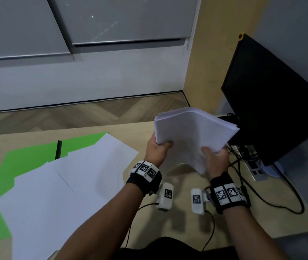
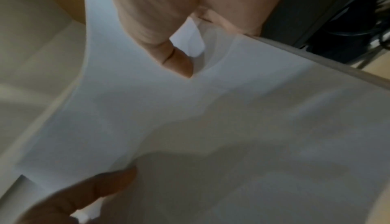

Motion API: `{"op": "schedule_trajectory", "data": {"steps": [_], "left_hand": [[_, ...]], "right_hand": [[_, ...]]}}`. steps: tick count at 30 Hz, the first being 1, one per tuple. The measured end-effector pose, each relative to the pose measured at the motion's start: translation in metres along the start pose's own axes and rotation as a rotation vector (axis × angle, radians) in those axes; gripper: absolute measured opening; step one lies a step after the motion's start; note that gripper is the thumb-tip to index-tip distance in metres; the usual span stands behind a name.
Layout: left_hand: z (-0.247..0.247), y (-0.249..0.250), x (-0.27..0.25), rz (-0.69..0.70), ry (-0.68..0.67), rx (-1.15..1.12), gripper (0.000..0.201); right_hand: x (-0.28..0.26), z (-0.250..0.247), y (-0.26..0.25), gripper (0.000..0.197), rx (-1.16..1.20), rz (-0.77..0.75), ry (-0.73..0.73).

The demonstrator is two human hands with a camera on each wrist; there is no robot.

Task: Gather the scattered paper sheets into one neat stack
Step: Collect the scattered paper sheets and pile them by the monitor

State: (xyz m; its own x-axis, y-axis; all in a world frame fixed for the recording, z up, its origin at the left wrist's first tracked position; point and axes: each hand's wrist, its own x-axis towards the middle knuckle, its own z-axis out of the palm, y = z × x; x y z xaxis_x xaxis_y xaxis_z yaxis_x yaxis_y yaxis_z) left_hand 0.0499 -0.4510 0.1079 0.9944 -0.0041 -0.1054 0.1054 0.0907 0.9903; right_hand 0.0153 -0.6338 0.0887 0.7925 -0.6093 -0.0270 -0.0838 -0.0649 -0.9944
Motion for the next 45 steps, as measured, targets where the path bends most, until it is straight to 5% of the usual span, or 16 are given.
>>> {"op": "schedule_trajectory", "data": {"steps": [7, 11, 16, 22, 35, 45], "left_hand": [[-0.017, -0.015, -0.003, 0.024, 0.006, 0.063, 0.052], [-0.013, -0.031, -0.01, -0.053, 0.016, 0.097, 0.046], [-0.009, -0.021, -0.009, -0.032, 0.06, -0.022, 0.034], [-0.015, -0.024, -0.01, 0.079, 0.068, 0.043, 0.057], [-0.02, -0.028, 0.0, 0.04, 0.045, 0.039, 0.041], [-0.017, -0.016, 0.0, 0.097, 0.009, 0.039, 0.052]], "right_hand": [[-0.009, -0.014, -0.002, 0.032, 0.041, -0.002, -0.026], [-0.015, -0.002, 0.01, 0.033, 0.121, 0.075, -0.052], [-0.013, -0.004, 0.0, 0.041, 0.197, -0.017, 0.007], [-0.016, -0.009, 0.004, 0.049, 0.173, -0.036, -0.113], [-0.007, -0.003, -0.006, 0.043, 0.094, -0.051, -0.025], [-0.008, 0.001, -0.026, 0.057, 0.097, -0.187, -0.091]]}}
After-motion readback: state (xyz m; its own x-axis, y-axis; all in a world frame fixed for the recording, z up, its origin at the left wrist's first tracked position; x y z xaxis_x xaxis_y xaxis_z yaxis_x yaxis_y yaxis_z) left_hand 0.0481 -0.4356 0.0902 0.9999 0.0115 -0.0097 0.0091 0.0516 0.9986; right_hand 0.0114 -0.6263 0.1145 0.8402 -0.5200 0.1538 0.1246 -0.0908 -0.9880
